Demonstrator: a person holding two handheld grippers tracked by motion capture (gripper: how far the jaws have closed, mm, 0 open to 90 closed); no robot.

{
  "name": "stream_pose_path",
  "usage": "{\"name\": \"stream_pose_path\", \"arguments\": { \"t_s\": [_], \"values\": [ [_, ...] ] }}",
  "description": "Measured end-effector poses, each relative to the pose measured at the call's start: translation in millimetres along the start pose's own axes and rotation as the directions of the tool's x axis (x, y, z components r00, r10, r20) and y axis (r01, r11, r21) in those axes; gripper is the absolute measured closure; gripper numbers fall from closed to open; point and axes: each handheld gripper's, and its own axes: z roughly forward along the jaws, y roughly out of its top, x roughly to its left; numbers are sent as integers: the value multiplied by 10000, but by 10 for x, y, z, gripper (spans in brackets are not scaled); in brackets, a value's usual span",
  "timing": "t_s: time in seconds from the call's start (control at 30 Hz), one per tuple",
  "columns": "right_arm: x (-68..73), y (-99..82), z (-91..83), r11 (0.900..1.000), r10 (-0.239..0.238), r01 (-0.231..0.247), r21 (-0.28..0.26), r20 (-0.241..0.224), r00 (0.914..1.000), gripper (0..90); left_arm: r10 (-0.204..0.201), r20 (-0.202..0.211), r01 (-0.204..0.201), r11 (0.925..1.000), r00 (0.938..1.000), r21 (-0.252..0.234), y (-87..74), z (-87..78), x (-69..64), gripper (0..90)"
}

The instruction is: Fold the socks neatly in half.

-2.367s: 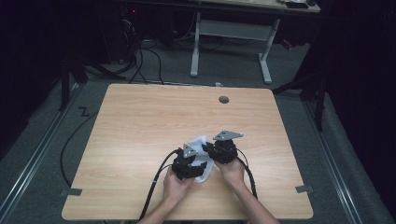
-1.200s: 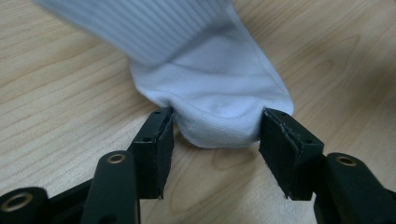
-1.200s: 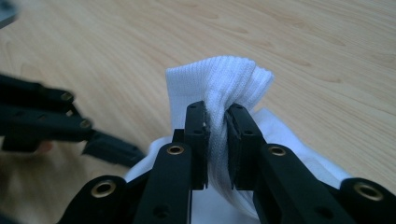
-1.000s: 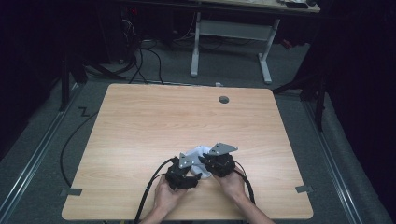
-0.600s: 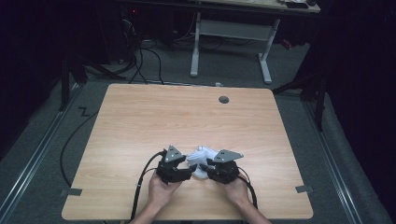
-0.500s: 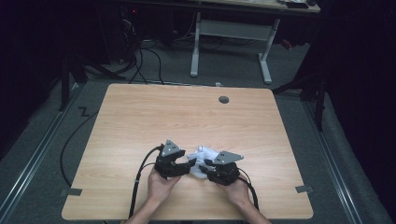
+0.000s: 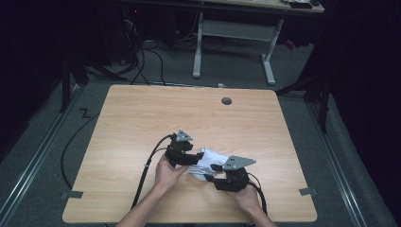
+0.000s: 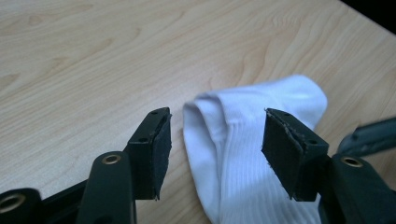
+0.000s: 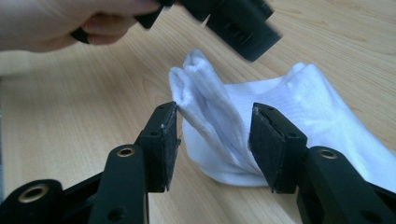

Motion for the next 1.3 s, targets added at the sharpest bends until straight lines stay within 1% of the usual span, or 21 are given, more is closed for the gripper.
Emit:
{"name": "stream_pose_path", "arguments": {
  "t_s": [0.1,0.2,0.27,0.37,0.4,0.47,0.5,0.57,0.6,0.7,0.73,0.77,0.83,0.93,1.03,1.1,1.13,1.17,1.2,1.23,1.3],
  "values": [
    [-62,-27,-74,9992,352,-353,-175,-27,9994,535,267,16,-268,9995,9996,179,-75,-3,-43,424],
    [-160,-55,-79,9949,955,-952,-334,77,9954,604,539,56,-540,9982,9985,251,-152,-20,-89,423],
    [-205,-67,-26,9891,1470,-1469,-55,418,9882,654,753,-5,-752,9965,9972,352,-194,-19,-119,424],
    [-264,-76,81,9815,1826,-1867,431,851,9795,680,1116,-35,-1112,9922,9937,557,-271,-2,-173,425],
    [-287,-76,115,9791,1918,-1974,486,1000,9763,681,1266,-76,-1259,9901,9919,613,-297,7,-190,425],
    [-339,-60,182,9761,2014,-2103,544,1358,9700,680,1326,-59,-1320,9893,9912,627,-343,26,-220,425],
    [-363,-52,209,9778,1922,-2020,561,1457,9705,675,1326,-54,-1321,9895,9912,582,-361,33,-231,426],
    [-405,-31,277,9752,1994,-2126,620,1725,9646,667,1359,-56,-1354,9894,9907,531,-385,59,-271,425],
    [-434,-12,329,9757,1889,-2057,753,1866,9641,666,1397,-30,-1394,9890,9902,489,-394,71,-292,425],
    [-484,39,436,9788,1662,-1863,847,2025,9651,666,1488,-26,-1485,9879,9889,456,-405,103,-336,425],
    [-503,61,473,9807,1492,-1711,948,2035,9676,668,1454,-88,-1450,9887,9893,379,-401,99,-339,424],
    [-507,89,498,9813,1433,-1661,973,2071,9678,671,1414,-192,-1408,9897,9898,266,-390,88,-331,423],
    [-498,145,511,9842,1252,-1487,960,2160,9683,694,1189,-597,-1196,9928,9911,-86,-355,50,-284,427],
    [-445,221,468,9900,1155,-1290,565,1973,9735,734,747,-825,-788,9958,9938,-472,-303,37,-200,437],
    [-374,259,494,9921,937,-1064,672,1707,9809,753,715,-944,-756,9963,9930,-406,-277,101,-150,457],
    [-355,243,577,9898,660,-861,1132,1703,9832,753,867,-1219,-865,9962,9887,69,-289,189,-124,463],
    [-374,220,621,9872,593,-836,1358,1742,9829,752,857,-1288,-820,9961,9880,332,-305,227,-93,468],
    [-414,196,638,9869,803,-1016,1256,1649,9830,751,671,-1174,-636,9974,9908,332,-320,243,-51,467],
    [-461,193,635,9849,1141,-1334,1104,1654,9796,742,421,-1090,-399,9989,9931,227,-323,242,-20,465],
    [-493,197,633,9837,1264,-1457,1050,1715,9770,731,224,-1193,-205,9996,9926,170,-318,235,13,465],
    [-544,211,624,9835,1302,-1517,987,1960,9719,709,102,-1367,-76,9998,9906,198,-304,216,63,471]
  ]
}}
